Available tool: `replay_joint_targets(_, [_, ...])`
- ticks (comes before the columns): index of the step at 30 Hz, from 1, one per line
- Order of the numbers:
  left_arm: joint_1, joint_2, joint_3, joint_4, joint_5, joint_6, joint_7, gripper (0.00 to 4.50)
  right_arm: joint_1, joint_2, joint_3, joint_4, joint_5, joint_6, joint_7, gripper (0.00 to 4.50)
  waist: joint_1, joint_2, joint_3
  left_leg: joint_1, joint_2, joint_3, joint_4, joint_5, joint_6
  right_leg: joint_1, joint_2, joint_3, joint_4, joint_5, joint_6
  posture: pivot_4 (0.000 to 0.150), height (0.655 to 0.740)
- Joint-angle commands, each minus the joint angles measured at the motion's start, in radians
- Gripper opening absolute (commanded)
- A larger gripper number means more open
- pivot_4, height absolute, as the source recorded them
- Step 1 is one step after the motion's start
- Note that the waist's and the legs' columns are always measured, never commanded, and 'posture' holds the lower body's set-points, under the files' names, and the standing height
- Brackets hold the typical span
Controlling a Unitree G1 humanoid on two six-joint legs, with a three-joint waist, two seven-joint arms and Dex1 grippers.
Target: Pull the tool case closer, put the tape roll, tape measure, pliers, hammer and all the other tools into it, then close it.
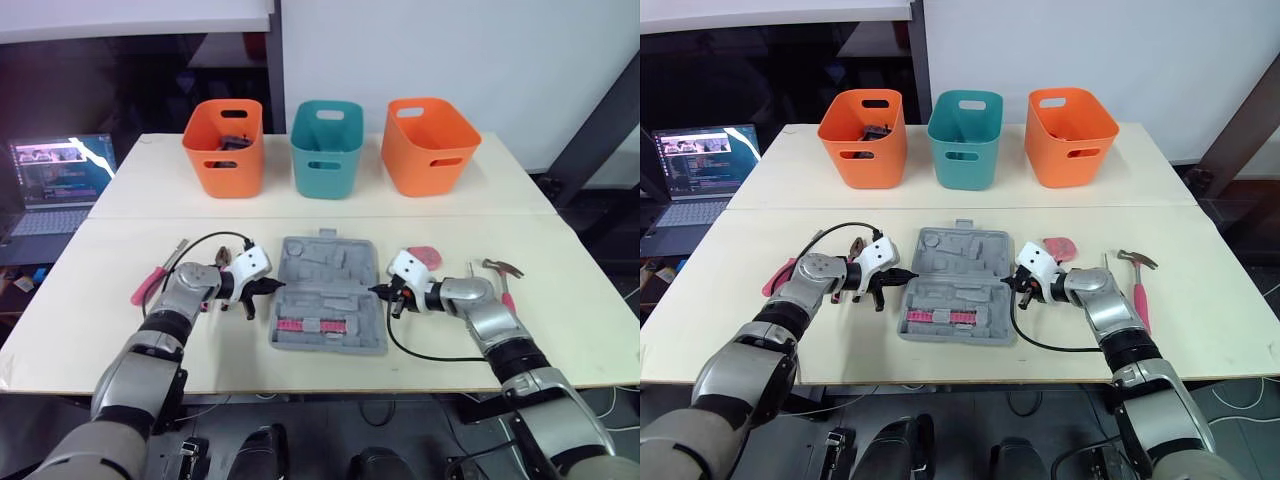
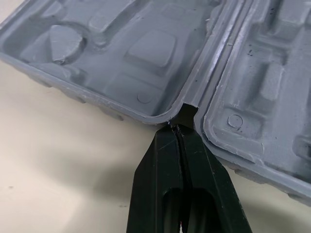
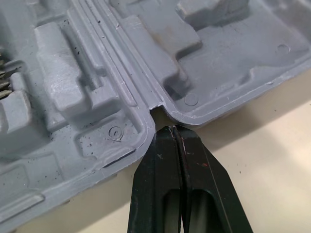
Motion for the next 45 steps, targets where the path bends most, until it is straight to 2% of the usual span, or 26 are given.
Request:
replay_joint_targets(1, [0.04, -0.025, -0.011, -0.08, -0.023, 0.022, -0.042, 0.0, 0.026, -0.008, 0.002, -0.075, 0.004, 0.009, 0.022, 0.05, 0.0, 0.0, 0.0, 0.0, 0.0, 0.0, 0.0, 0.0, 0.0, 0.0, 0.0, 0.0, 0.0, 0.0, 0.0, 0.15, 0.74])
replay_joint_targets(12, [0.206, 0.013, -0.008, -0.318, -0.069, 0.141, -0.096, 0.0, 0.183, -0.071, -0.014, -0.316, 0.045, 0.155, 0.054, 0.05, 0.0, 0.0, 0.0, 0.001, 0.0, -0.001, 0.0, -0.002, 0.004, 0.001, -0.001, 0.0, 0.0, 0.0, 0.0, 0.15, 0.74])
replay_joint_targets(20, [0.316, 0.041, -0.012, -0.458, -0.1, 0.205, -0.107, 0.0, 0.285, -0.059, -0.042, -0.486, 0.092, 0.288, 0.017, 0.05, -0.002, 0.0, 0.0, 0.001, 0.001, -0.001, 0.0, -0.003, 0.004, 0.002, -0.001, 0.0, 0.0, 0.0, 0.0, 0.15, 0.74])
replay_joint_targets(32, [0.461, 0.092, -0.038, -0.668, -0.133, 0.308, -0.116, 0.0, 0.36, -0.086, -0.044, -0.553, 0.111, 0.326, 0.011, 0.05, -0.002, 0.001, -0.001, 0.002, 0.001, -0.002, -0.001, -0.003, 0.004, 0.003, -0.001, 0.0, -0.001, 0.0, 0.0, 0.15, 0.74])
replay_joint_targets(45, [0.476, 0.106, -0.067, -0.695, -0.142, 0.319, -0.11, 0.0, 0.399, -0.112, -0.036, -0.606, 0.14, 0.369, 0.014, 0.05, 0.0, 0.001, -0.001, 0.002, 0.001, -0.002, -0.001, -0.003, 0.004, 0.003, -0.002, 0.001, -0.002, 0.0, 0.0, 0.15, 0.74])
